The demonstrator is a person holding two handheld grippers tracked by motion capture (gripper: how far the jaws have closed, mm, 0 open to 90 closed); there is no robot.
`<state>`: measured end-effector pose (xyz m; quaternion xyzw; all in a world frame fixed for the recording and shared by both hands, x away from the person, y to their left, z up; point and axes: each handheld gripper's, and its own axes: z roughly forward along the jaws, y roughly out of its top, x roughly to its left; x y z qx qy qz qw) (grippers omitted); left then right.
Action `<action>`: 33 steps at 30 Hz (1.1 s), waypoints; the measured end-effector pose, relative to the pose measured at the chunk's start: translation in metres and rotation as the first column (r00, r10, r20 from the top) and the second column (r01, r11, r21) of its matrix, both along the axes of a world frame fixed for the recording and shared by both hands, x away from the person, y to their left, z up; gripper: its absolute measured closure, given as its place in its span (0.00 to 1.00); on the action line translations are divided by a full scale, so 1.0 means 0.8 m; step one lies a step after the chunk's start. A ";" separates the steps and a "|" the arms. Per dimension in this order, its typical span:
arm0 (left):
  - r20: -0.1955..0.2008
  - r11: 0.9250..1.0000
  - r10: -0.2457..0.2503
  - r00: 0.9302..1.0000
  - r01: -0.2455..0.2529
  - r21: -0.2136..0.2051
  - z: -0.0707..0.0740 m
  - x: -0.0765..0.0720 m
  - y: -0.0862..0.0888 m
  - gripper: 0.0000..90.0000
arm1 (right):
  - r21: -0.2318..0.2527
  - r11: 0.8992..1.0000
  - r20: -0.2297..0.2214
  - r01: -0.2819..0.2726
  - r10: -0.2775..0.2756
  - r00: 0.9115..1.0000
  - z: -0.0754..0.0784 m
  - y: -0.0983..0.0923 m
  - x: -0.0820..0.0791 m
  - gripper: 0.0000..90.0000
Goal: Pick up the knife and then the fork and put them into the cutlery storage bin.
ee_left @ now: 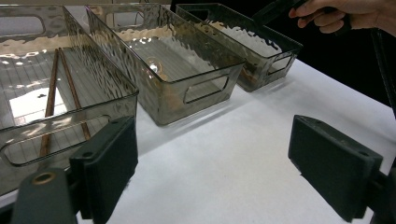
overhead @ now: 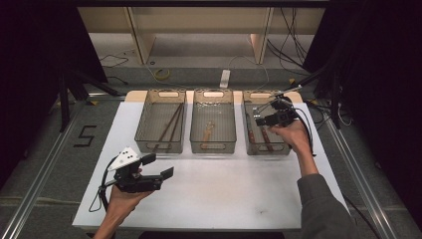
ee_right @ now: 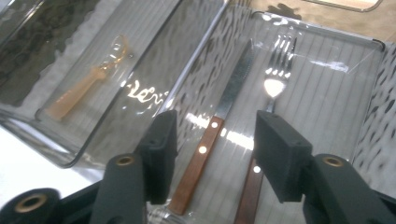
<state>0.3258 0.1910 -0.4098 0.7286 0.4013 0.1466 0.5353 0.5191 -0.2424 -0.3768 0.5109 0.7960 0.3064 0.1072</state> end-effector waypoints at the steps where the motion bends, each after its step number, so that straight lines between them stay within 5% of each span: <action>1: -0.001 1.000 0.000 1.000 0.000 0.000 0.000 0.000 0.000 0.17 | 0.002 1.000 0.007 -0.003 0.003 1.000 0.001 0.001 -0.003 0.52; 10: -0.006 1.000 -0.003 1.000 0.003 0.003 -0.001 0.001 0.000 0.17 | 0.030 0.998 0.079 -0.058 0.055 0.995 0.011 0.010 -0.028 0.45; 18: -0.007 1.000 -0.002 1.000 0.002 -0.004 -0.001 0.001 0.000 0.17 | 0.080 0.991 0.164 -0.105 0.091 0.982 0.017 0.022 -0.069 0.40; 24: -0.010 1.000 -0.006 1.000 0.006 -0.006 -0.001 0.001 0.000 0.17 | 0.073 0.989 0.192 -0.127 0.112 0.975 0.013 0.029 -0.092 0.36; 33: -0.022 1.000 -0.019 1.000 0.019 -0.010 -0.003 0.002 -0.002 0.17 | 0.130 0.976 0.234 -0.177 0.143 0.962 0.000 0.032 -0.131 0.35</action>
